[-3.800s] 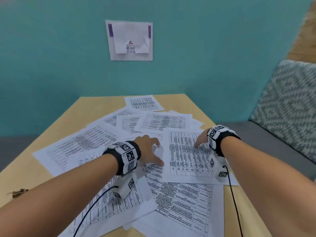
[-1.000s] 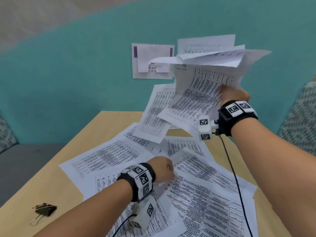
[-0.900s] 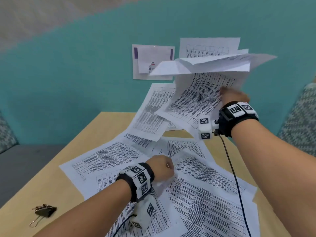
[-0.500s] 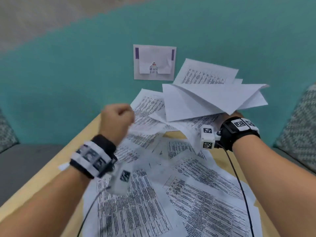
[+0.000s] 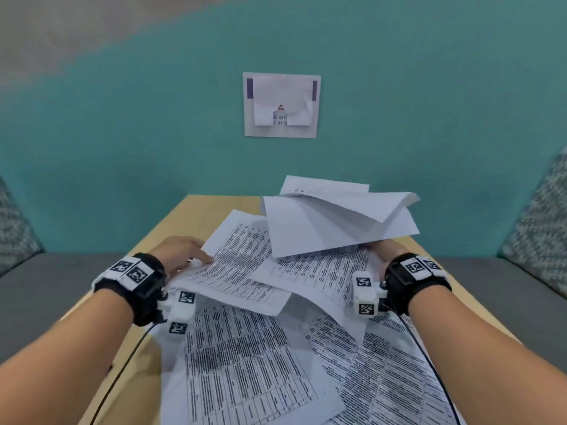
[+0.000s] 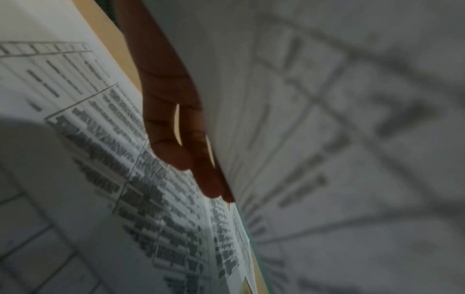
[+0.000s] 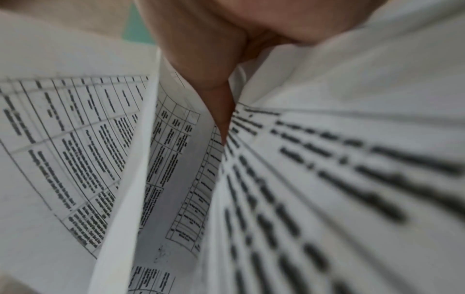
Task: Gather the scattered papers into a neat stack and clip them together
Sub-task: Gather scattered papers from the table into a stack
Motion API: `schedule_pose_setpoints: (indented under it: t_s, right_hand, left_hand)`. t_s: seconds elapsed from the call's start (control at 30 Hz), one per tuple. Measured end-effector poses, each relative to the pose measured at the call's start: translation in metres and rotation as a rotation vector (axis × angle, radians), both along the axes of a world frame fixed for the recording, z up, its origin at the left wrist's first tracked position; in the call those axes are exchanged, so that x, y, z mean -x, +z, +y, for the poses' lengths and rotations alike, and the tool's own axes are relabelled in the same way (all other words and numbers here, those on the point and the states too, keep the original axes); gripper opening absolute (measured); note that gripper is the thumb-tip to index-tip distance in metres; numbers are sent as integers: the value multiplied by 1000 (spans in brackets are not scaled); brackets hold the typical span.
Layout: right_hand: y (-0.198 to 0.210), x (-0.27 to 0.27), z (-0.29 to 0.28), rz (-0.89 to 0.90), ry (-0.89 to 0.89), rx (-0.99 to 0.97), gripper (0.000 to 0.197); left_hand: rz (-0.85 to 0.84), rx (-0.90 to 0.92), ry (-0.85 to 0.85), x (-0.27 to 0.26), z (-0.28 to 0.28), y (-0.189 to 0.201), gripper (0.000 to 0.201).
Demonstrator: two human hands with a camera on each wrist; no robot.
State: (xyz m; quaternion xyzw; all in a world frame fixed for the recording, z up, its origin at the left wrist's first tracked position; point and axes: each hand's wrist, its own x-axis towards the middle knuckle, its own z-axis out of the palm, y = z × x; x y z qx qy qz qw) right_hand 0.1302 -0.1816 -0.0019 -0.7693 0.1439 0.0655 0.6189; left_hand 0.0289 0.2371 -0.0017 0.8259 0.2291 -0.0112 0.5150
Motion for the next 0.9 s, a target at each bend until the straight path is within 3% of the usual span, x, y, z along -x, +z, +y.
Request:
schedule_pose_setpoints:
  t_s: [0.1, 0.23, 0.37, 0.47, 0.53, 0.6, 0.7, 0.77, 0.83, 0.9]
  right_hand:
    - [-18, -10, 4, 50, 53, -143, 76]
    - [-6, 23, 24, 138, 111, -118, 83]
    - [-11, 27, 34, 205, 190, -22, 100]
    - [-24, 24, 35, 180, 278, 24, 117]
    - [-17, 34, 39, 186, 301, 123, 106]
    - [-7, 43, 42, 205, 320, 227, 85]
    - [0, 47, 41, 216, 343, 319, 61]
    - [4, 48, 40, 182, 362, 384, 50]
    - [6, 47, 42, 186, 363, 415, 46]
    - [6, 46, 45, 167, 338, 423, 54]
  left_hand:
    - [-24, 118, 40, 4, -16, -5, 28]
    - [-52, 256, 87, -5, -28, -16, 67]
    - [41, 402, 67, 9, -67, -6, 52]
    - [95, 405, -3, 12, -78, -5, 44]
    - [124, 354, 4, 11, -80, -4, 37]
    - [161, 300, 13, 11, -77, -6, 43]
    - [200, 239, -11, -11, -53, -36, 98]
    - [220, 254, -29, -32, -36, -57, 119]
    - [262, 252, -74, -28, -45, -49, 117]
    - [260, 244, -110, -14, -61, -31, 101]
